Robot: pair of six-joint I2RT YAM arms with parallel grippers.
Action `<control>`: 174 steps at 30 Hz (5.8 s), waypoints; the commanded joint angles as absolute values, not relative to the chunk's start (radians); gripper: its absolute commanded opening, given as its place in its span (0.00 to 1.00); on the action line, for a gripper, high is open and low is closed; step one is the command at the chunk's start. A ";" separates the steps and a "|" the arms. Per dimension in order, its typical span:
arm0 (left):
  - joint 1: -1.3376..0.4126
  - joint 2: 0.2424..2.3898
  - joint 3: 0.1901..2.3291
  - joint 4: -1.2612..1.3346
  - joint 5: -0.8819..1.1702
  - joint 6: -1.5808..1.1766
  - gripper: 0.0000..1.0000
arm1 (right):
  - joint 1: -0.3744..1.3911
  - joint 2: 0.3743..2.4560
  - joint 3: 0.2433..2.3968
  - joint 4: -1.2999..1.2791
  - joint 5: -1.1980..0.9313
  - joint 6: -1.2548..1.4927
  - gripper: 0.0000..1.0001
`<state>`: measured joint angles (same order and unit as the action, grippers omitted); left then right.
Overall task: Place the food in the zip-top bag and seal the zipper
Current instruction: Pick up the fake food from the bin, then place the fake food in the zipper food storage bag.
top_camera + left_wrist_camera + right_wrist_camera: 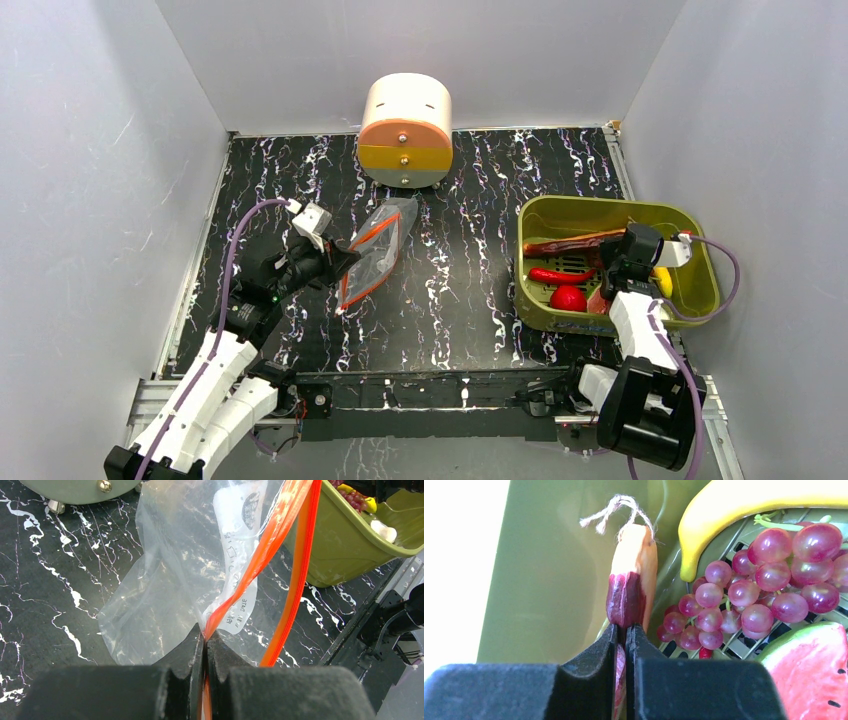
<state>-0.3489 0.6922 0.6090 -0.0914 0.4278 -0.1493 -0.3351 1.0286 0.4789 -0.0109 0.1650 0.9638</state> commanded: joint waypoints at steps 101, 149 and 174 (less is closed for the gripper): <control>-0.344 0.710 0.615 -0.076 0.432 -0.185 0.00 | -0.314 0.917 1.034 -0.361 0.219 0.749 0.00; -0.345 0.725 0.615 0.183 0.432 -0.045 0.00 | 0.298 0.977 1.119 -0.360 -0.593 0.776 0.00; -0.344 0.751 0.545 0.113 0.533 -0.014 0.00 | 0.863 1.089 0.960 -0.174 -0.468 0.989 0.00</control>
